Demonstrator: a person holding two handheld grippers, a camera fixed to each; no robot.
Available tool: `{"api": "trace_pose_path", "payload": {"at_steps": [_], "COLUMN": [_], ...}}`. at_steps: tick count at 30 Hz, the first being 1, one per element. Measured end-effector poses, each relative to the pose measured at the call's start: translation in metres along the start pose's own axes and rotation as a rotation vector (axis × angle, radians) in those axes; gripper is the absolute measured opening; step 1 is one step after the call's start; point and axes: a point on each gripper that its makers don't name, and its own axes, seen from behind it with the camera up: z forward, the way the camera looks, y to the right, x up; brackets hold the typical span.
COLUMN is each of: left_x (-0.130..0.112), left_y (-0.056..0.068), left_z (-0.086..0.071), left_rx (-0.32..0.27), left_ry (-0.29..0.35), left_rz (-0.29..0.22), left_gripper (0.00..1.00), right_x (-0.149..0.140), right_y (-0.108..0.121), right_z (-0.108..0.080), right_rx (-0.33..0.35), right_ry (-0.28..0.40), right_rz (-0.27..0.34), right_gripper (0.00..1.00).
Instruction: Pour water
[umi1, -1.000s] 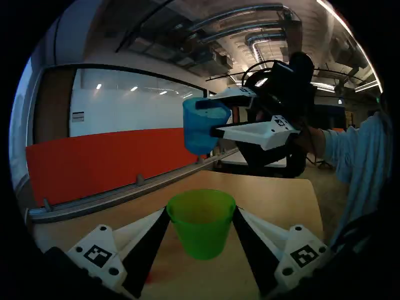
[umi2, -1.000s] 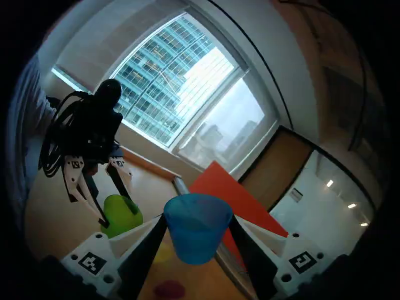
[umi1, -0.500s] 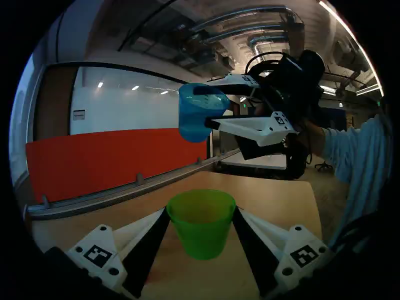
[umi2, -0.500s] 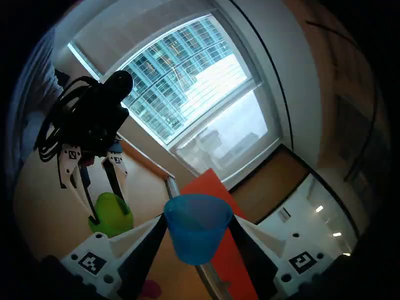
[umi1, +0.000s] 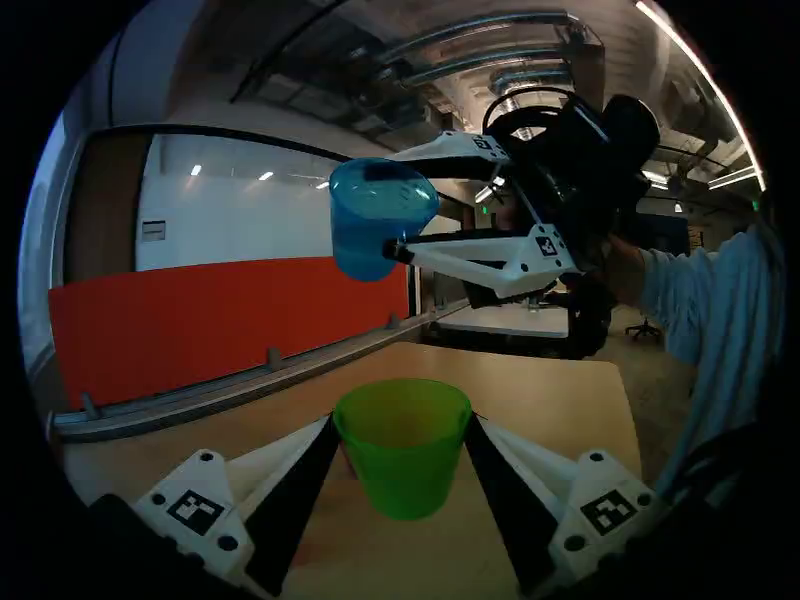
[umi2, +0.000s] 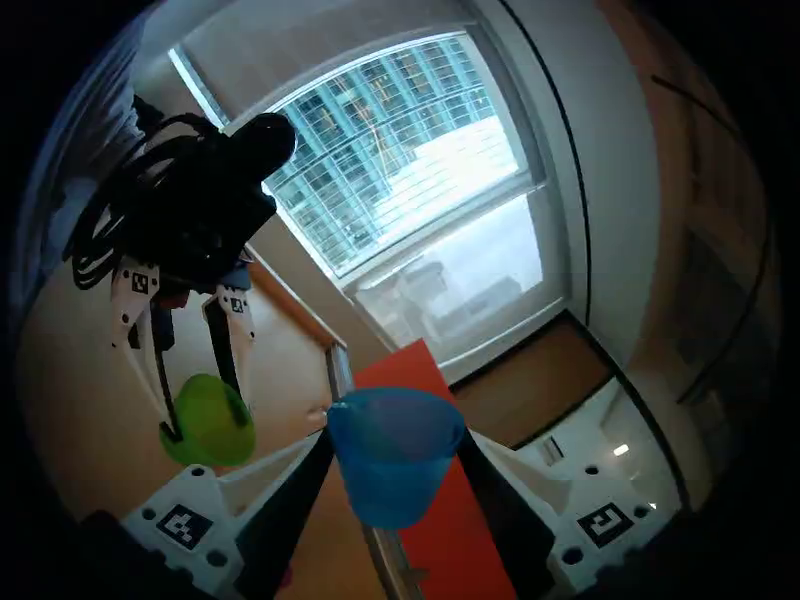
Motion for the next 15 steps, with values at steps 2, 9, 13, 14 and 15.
{"api": "trace_pose_path", "payload": {"at_steps": [2,9,13,14,15], "left_x": [0.000,0.002,0.002,0.002,0.002], "left_y": [0.000,0.000,0.000,0.000,0.000], "left_z": [0.000,0.001,0.001,0.001,0.001], "left_rx": [-0.001,-0.005,-0.005,-0.004,-0.004], "left_ry": [0.000,0.001,0.002,0.002,0.002], "left_rz": [0.001,0.004,0.005,0.005,0.005], "left_gripper": [0.88,0.88,0.88,0.88,0.88], "right_x": [0.000,-0.002,-0.003,-0.003,-0.003], "right_y": [0.001,0.008,0.011,0.012,0.012], "right_z": [0.001,0.004,0.007,0.007,0.007], "right_rx": [-0.001,-0.012,-0.017,-0.017,-0.018], "right_ry": [-0.002,-0.008,-0.011,-0.012,-0.013], "right_rz": [-0.011,-0.046,-0.066,-0.073,-0.079], "right_gripper": [0.91,0.91,0.91,0.91,0.91]}}
